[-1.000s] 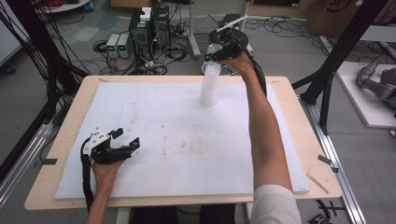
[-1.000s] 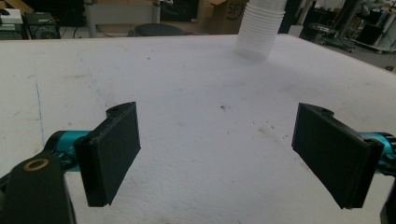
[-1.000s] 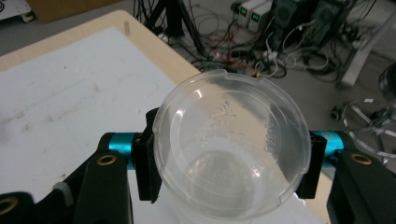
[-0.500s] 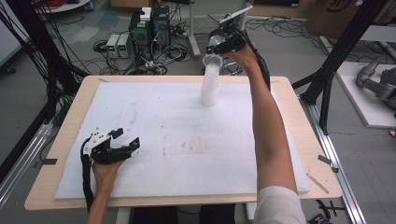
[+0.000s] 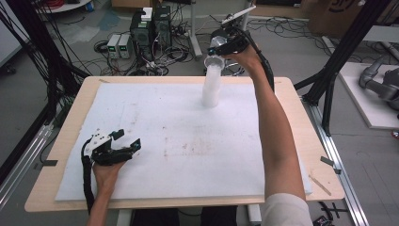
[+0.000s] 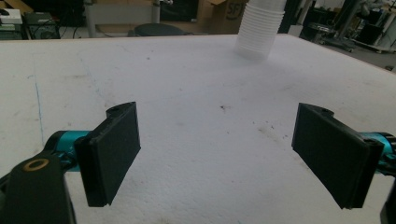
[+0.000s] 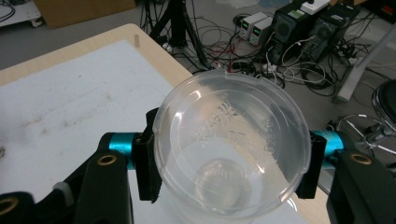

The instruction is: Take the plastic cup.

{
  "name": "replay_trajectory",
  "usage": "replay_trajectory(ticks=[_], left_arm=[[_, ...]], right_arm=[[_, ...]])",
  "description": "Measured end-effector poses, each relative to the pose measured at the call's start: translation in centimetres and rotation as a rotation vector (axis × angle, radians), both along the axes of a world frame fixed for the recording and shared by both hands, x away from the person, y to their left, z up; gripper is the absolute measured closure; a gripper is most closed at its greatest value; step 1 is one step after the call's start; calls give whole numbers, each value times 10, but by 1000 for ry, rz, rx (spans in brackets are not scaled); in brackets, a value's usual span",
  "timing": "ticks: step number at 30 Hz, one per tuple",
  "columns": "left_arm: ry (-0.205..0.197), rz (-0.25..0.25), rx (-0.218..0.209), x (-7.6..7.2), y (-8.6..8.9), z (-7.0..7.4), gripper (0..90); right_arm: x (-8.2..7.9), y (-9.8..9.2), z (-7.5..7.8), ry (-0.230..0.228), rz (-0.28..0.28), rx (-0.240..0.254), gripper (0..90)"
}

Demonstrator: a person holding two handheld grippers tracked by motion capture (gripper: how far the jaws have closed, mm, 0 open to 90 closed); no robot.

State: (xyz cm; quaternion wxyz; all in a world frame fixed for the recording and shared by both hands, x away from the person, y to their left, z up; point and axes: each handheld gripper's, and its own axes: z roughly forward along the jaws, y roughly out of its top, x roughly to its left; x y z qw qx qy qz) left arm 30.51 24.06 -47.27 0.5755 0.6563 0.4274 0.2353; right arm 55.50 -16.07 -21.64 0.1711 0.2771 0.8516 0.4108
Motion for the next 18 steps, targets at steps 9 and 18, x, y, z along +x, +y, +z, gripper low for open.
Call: replay_trajectory(ticks=[9,18], left_arm=[[-2,3,0,0,0,0,151],[-2,1,-9,0,0,0,151]], right_arm=[[-42,-8,-1,-16,73,63,411],[-96,-23,-11,-47,152,148,412]])
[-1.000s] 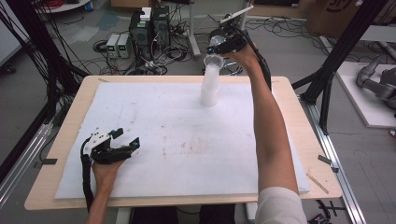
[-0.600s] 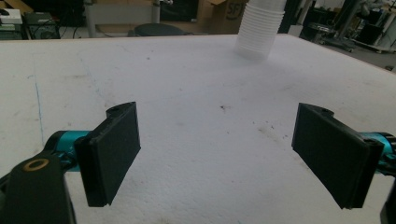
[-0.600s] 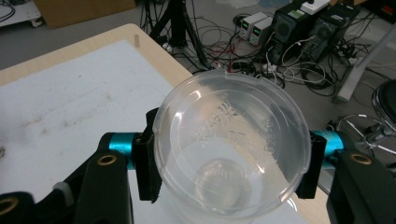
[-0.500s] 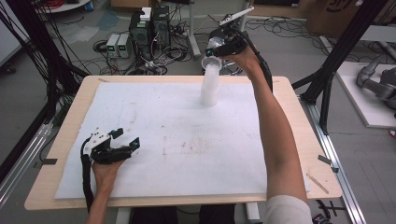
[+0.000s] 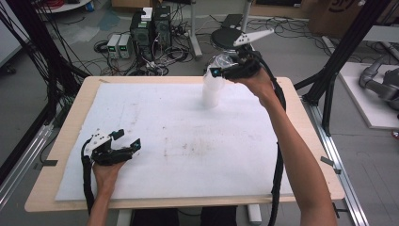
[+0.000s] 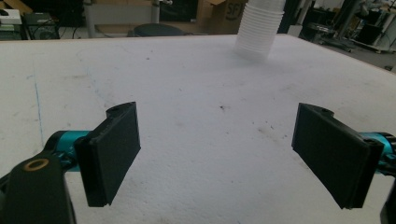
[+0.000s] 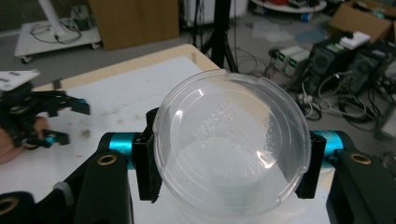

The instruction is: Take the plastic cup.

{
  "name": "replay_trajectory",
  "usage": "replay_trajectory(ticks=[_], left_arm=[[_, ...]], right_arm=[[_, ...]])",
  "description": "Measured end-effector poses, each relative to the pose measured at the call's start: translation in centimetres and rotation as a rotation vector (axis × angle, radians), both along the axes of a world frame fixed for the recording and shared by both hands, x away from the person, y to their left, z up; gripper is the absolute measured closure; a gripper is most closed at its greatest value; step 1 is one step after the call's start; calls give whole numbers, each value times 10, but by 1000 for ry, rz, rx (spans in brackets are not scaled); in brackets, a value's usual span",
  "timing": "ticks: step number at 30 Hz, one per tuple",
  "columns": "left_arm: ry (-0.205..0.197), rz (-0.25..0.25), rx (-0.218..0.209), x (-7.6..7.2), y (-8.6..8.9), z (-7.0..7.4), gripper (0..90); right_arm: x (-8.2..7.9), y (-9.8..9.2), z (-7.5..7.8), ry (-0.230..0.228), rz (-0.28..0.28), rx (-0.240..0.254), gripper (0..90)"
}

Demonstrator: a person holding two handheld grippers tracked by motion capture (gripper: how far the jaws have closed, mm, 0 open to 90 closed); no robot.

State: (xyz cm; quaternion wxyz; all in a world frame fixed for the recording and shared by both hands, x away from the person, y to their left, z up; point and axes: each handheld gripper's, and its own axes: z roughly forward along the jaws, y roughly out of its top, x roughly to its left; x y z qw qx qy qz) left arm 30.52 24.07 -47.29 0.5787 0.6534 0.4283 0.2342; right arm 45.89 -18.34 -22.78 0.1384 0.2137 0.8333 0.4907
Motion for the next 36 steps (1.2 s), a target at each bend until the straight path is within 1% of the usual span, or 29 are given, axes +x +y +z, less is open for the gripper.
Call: replay_trajectory(ticks=[2,3,4,5,6,7,8,9,10,11,12,13,14,15,16,17,18,19,20,21,22,24,25,26,27,28,29,31,36], left_arm=[[2,0,1,0,0,0,151],[0,-2,2,0,0,0,151],[0,-1,1,0,0,0,152],[2,-1,2,0,0,0,152],[2,1,2,0,1,0,152],[0,-1,0,0,1,0,151],[0,-1,-1,0,1,0,151],[2,0,1,0,0,0,152],[2,-1,-1,0,0,0,152],[4,-1,-1,0,0,0,151],[3,-2,-3,0,0,0,151],[4,0,-3,0,0,0,152],[4,0,-3,0,0,0,151],[3,1,-2,0,0,0,152],[3,1,-2,0,0,0,152],[3,0,-1,0,0,0,152],[2,1,-2,0,0,0,152],[3,0,-4,0,0,0,152],[4,0,-5,0,0,0,152],[4,-2,-2,0,1,0,151],[4,-1,-4,0,1,0,151],[4,-3,-4,0,1,0,152],[3,-3,-4,0,0,0,152],[3,-3,-4,0,0,0,152],[1,-3,-2,0,1,0,152],[0,-2,-1,0,1,0,152],[1,-3,-2,0,0,0,151],[0,-3,-1,0,0,0,152],[-1,-4,0,0,0,0,152]], right_arm=[[-12,-4,-5,-3,13,12,412],[-26,-8,-12,-6,30,14,412],[-33,-9,-14,-3,34,23,412],[-38,-11,-16,-6,41,26,412],[-38,-11,-16,-6,41,26,412],[-50,-13,-21,-13,49,55,412],[-50,-13,-21,-13,49,55,412],[-61,-16,-26,-14,64,73,412],[-61,-16,-26,-14,64,73,412],[-66,-17,-29,-18,72,81,412],[-75,-18,-35,-11,88,102,412],[-79,-18,-39,-16,94,109,412],[-79,-18,-39,-16,94,109,412],[-85,-18,-46,-4,107,116,412],[-85,-18,-46,-4,107,116,412],[-91,-16,-54,-7,118,124,412],[-91,-16,-54,-7,118,124,412],[-97,-13,-62,-1,135,129,412],[-97,-13,-62,-1,135,129,412],[-102,-9,-72,3,154,142,412],[-102,-9,-72,3,154,142,412],[-105,-3,-81,10,173,142,412],[-107,4,-89,19,192,144,412],[-107,4,-89,19,192,144,412],[-109,9,-97,23,224,147,412],[-109,9,-97,23,224,147,412],[-111,12,-100,20,238,148,412],[-115,18,-108,20,283,155,412],[-120,22,-113,8,311,159,412]])
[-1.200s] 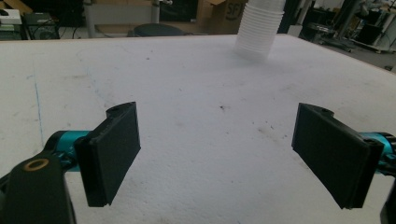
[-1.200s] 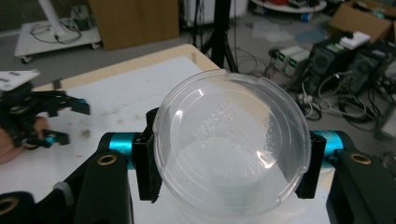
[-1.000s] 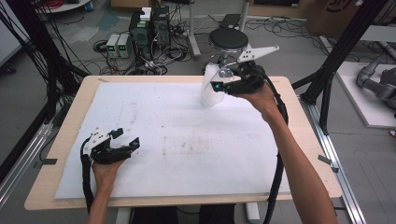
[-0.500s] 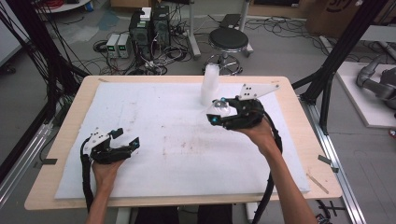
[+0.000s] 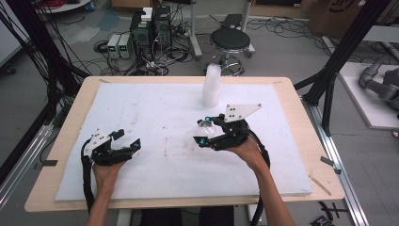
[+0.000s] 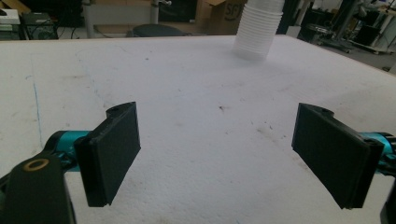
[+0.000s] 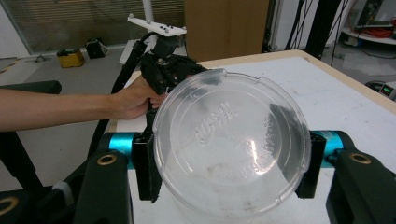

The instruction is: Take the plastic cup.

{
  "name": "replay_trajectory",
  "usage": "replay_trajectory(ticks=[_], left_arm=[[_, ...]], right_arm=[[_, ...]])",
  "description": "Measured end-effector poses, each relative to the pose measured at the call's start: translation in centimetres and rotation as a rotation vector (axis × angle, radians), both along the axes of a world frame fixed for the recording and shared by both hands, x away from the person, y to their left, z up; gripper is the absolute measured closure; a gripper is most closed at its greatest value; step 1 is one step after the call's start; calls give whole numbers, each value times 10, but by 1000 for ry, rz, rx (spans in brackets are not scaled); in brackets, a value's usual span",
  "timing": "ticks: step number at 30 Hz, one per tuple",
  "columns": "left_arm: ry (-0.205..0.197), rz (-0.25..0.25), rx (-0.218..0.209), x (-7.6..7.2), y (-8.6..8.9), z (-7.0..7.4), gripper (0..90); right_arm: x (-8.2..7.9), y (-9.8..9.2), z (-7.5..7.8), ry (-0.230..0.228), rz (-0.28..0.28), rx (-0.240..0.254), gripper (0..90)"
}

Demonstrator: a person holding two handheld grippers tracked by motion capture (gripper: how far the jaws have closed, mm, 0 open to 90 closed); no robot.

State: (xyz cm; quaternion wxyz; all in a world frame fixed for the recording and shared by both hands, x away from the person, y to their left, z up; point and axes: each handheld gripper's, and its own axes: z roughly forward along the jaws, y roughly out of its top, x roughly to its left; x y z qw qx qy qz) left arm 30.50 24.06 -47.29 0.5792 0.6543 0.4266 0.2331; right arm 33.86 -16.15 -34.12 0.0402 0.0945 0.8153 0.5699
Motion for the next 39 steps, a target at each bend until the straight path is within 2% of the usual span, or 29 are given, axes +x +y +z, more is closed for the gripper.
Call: replay_trajectory(ticks=[7,9,17,23,28,31,34,39], left_arm=[[-7,-2,11,-1,-1,0,152],[-7,-3,19,-1,-2,0,152],[-9,-4,28,-1,-2,1,152],[-10,-2,32,-1,-3,0,152],[-3,-2,19,0,-1,0,152],[-7,-5,28,-1,-2,1,151],[-19,-2,40,-2,-3,1,152],[-14,-2,33,-1,-2,1,152]], right_arm=[[-6,-2,-12,9,0,25,411],[-8,-5,-16,9,3,48,411],[-10,-12,-21,14,-10,78,412],[-12,-13,-22,22,-12,69,412],[-12,-14,-23,26,-17,61,412],[-13,-14,-24,27,-15,56,412],[-13,-13,-24,24,-17,59,412],[-13,-12,-25,37,-14,70,412]])
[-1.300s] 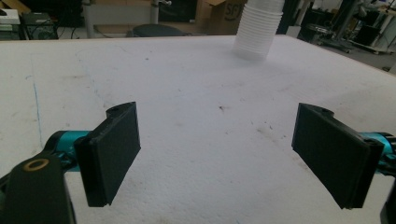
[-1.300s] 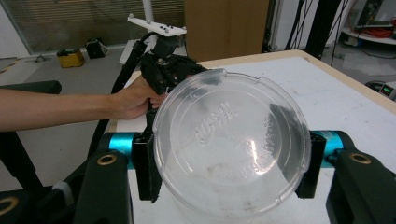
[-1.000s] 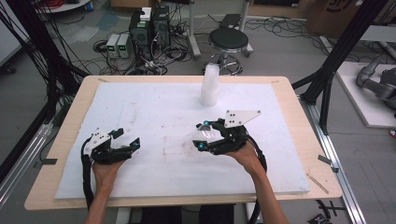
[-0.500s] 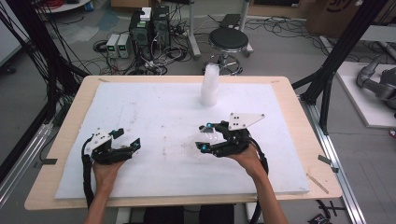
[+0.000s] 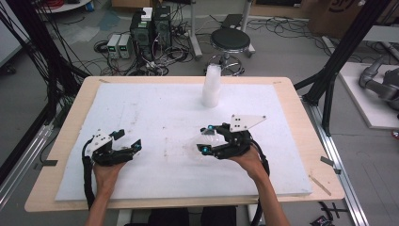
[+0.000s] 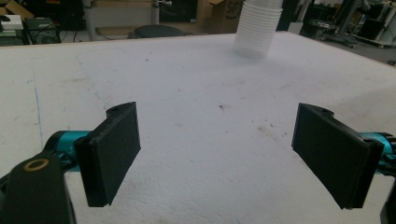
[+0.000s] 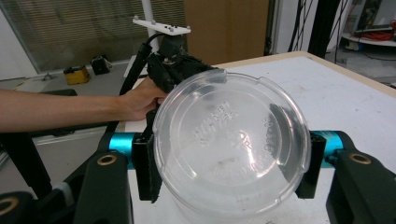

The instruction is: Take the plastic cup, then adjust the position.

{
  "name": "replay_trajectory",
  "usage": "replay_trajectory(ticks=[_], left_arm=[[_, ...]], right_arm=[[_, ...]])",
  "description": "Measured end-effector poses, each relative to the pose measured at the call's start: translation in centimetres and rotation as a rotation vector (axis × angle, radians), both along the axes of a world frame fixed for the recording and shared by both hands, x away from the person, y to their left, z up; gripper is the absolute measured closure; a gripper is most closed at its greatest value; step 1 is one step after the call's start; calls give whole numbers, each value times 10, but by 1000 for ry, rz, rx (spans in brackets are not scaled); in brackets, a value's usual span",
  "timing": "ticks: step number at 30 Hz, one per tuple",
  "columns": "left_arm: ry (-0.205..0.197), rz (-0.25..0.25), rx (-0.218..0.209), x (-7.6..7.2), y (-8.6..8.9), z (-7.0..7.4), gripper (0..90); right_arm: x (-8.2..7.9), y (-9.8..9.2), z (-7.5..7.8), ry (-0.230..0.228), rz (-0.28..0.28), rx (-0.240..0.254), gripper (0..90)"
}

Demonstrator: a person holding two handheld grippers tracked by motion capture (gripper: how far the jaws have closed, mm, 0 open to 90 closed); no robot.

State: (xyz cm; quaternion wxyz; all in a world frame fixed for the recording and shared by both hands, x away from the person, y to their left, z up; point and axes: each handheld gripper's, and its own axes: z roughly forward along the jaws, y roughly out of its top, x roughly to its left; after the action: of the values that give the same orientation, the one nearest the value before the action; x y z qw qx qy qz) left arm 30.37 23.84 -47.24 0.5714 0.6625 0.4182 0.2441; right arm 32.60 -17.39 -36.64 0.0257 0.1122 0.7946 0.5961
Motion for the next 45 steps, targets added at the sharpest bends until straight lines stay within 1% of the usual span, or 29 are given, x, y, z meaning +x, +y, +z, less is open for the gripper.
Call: replay_trajectory(ticks=[3,6,9,16,19,21,23,24,25,26,27,28,29,30,31,32,33,35,37,38,39,41,42,43,45], left_arm=[[-1,1,3,0,-1,0,151],[0,-1,5,0,-1,0,151],[3,-5,8,0,-1,0,152],[-5,-4,12,0,-1,1,151],[-8,-12,12,0,-2,1,151],[-14,-24,28,0,-3,2,151],[-29,-40,60,-1,-4,4,151],[-36,-78,55,-1,-5,9,151],[-36,-78,55,-1,-5,9,151],[-45,-117,47,0,-5,17,151],[-45,-117,47,0,-5,17,151],[-46,-145,34,1,-4,20,151],[-43,-179,8,3,-4,24,151],[-34,-276,-57,6,-4,33,151],[-34,-276,-57,6,-4,33,151],[-36,-314,-77,8,-4,36,151],[-40,-350,-88,9,-6,40,151],[-54,-395,-99,11,-10,47,149],[-80,-429,-104,12,-13,52,148],[-89,-437,-106,12,-14,54,147],[-92,-450,-119,13,-16,56,147],[-72,-501,-139,15,-18,58,144],[-60,-520,-137,16,-19,59,140],[-49,-539,-126,17,-22,60,133],[-39,-576,-116,18,-27,61,119]], right_arm=[[0,0,0,0,2,6,412],[0,-1,1,-11,-5,8,412],[0,-1,1,-8,-6,8,413],[1,-2,2,-10,-15,5,412],[1,-4,2,-9,-15,11,413],[1,-4,2,-9,-18,10,412],[1,-5,3,-8,-18,15,413],[3,-6,2,-9,-18,16,413],[3,-6,2,-9,-18,16,413],[5,-5,2,-1,-14,22,413],[5,-5,2,-1,-14,22,413],[7,-5,1,1,-8,27,413],[7,-5,1,1,-8,27,413],[9,-3,1,8,-3,32,413],[9,-3,1,8,-3,32,413],[11,-2,1,6,5,45,413],[11,-2,1,6,5,45,413],[13,0,2,4,12,50,413],[13,1,3,6,17,49,413],[14,2,4,0,19,49,413],[14,2,4,0,19,49,413],[14,4,5,-2,26,49,413],[14,4,5,2,29,49,413],[14,5,6,1,33,50,413],[15,6,6,3,42,49,413]])
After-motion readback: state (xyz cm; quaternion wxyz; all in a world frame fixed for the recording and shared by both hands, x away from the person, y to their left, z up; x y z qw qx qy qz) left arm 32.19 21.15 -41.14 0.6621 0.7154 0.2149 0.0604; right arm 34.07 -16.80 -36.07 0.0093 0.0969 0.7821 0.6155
